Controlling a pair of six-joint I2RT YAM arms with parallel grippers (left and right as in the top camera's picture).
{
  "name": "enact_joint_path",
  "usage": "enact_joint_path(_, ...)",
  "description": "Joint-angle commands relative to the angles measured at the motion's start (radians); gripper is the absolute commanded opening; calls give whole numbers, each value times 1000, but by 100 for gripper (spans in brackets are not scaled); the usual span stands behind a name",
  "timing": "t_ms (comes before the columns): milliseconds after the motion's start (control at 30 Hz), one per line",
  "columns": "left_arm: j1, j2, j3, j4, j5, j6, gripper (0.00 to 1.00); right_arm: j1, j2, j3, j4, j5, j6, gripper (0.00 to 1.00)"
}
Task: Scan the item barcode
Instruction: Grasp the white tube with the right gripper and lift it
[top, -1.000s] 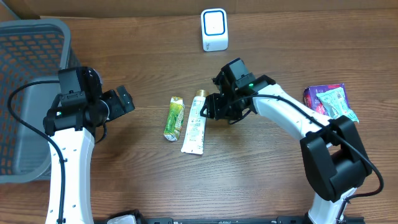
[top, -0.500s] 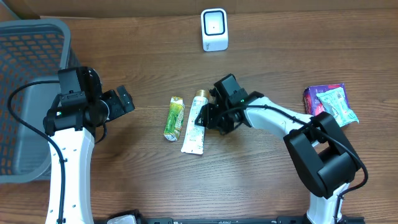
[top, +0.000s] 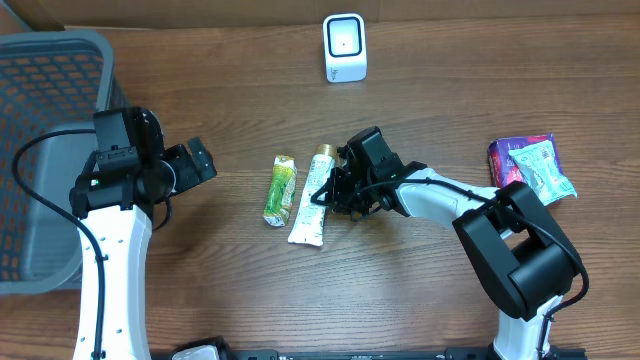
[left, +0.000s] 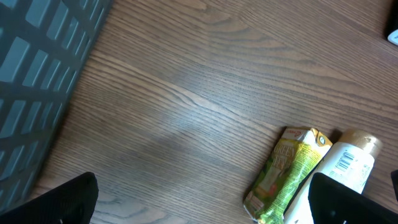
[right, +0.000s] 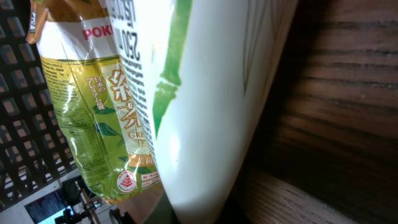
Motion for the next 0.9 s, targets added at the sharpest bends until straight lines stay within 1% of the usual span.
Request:
enact_joint_path(0, 0, -10, -2, 1, 3, 19, 100, -22, -11, -27, -14, -14, -47, 4)
enact_joint_path(167, 1, -10, -2, 1, 3, 19, 100, -92, -131, -27, -40, -159, -263, 4)
enact_joint_path(233, 1, -10, -2, 2, 3, 19, 100, -130, -199, -27, -44, -255, -346, 4)
enact_joint_path(333, 1, -10, -2, 1, 3, 19, 100, -198, -300, -27, -41, -402, -408, 4)
enact_joint_path(367, 1, -10, -2, 1, 3, 19, 99, -244, -361, -26, -37, -493, -424, 4)
enact_joint_path(500, 1, -10, -2, 1, 3, 19, 100, -335, -472, -12, -36, -634, -413, 4)
enact_joint_path(567, 1, -10, -2, 1, 3, 19, 99, -364, -506, -6, -35, -666, -385, 4)
enact_joint_path(767, 1, -10, -2, 1, 3, 19, 100, -402, -570, -1, -32, -712, -322, 4)
enact_joint_path(867, 1, -10, -2, 1, 3, 19, 100, -402, -570, -1, -32, -711, -319, 4)
